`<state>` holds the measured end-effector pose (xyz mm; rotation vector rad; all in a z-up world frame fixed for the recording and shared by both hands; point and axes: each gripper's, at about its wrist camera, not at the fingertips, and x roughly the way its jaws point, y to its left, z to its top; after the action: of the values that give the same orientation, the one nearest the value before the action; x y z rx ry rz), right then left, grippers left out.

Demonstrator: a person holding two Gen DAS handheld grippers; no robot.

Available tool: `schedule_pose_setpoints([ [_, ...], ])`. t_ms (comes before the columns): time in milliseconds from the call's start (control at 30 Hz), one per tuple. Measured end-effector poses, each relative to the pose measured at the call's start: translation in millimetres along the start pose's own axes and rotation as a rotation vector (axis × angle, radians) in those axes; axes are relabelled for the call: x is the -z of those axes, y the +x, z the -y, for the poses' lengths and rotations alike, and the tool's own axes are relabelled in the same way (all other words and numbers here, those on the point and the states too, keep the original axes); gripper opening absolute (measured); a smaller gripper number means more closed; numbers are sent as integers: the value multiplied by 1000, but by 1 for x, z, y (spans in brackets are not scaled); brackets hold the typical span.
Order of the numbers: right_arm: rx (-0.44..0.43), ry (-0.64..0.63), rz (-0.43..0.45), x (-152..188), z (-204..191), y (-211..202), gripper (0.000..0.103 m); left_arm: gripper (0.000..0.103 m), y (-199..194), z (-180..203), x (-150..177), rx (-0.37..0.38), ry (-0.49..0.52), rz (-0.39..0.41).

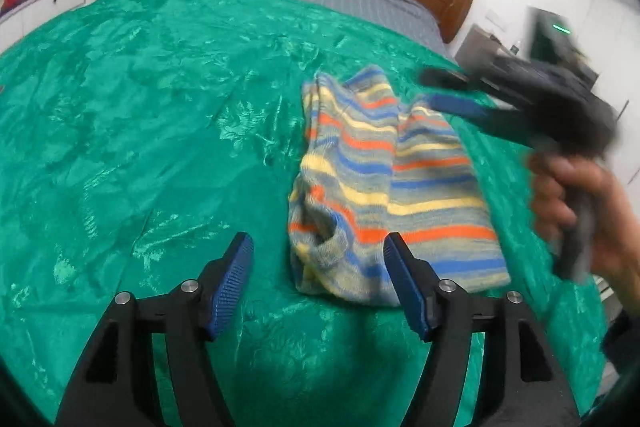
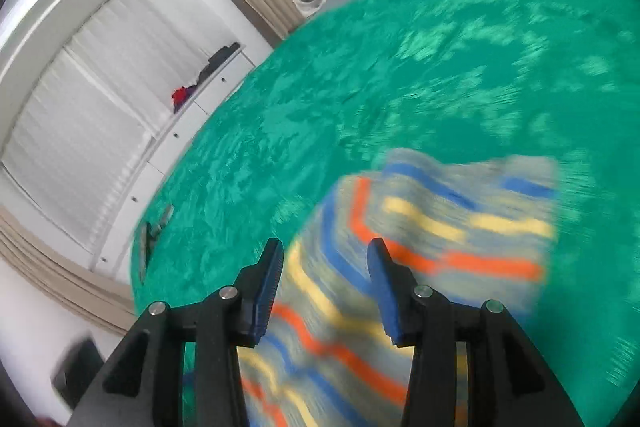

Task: Fold small clothes

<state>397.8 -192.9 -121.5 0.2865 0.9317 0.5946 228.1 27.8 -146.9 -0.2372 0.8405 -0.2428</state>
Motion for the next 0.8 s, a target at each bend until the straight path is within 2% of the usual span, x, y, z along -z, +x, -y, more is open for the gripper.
schedule_pose_setpoints([
  [67, 62, -106, -24, 23, -11, -22, 44, 68, 12, -3, -6, -80, 9, -4],
  [133, 92, -180, -53, 50, -20, -34, 44, 64, 28, -15, -11, -176, -30, -43],
  [200, 136, -191, -132, 83, -15, -31, 44, 65, 39, -29, -13, -167, -87, -76],
  [233, 213, -187, -211, 104, -10, -19, 45, 65, 38, -31, -15, -156, -99, -83],
  [267, 240, -177, -242, 115, -5, -15, 45, 66, 36, -31, -17, -154, -95, -87],
  [367, 211, -119, -162, 121, -3, -35, 45, 69, 21, -31, -33, -127, -49, -48],
  [467, 223, -140, -56, 101, -10, -54, 45, 82, 20, -23, -63, -72, 31, -21],
  [533, 228, -163, -21, 84, -15, -57, 45, 86, 46, -14, -95, -30, 87, -76],
  [633, 195, -180, 17, 64, -22, -51, 45, 86, 94, 5, -122, -50, 161, -135],
  [667, 173, -181, 19, 61, -23, -44, 45, 83, 108, 11, -124, -60, 185, -166],
  [700, 157, -177, 14, 60, -23, -39, 45, 67, 122, 14, -124, -89, 213, -199],
  [733, 144, -167, -7, 61, -21, -28, 45, 56, 141, 15, -123, -164, 250, -234],
  [767, 154, -154, -46, 65, -17, -16, 45, 50, 149, 11, -123, -200, 242, -246],
  [800, 197, -136, -90, 73, -8, -1, 45, 50, 151, 5, -124, -213, 211, -237],
])
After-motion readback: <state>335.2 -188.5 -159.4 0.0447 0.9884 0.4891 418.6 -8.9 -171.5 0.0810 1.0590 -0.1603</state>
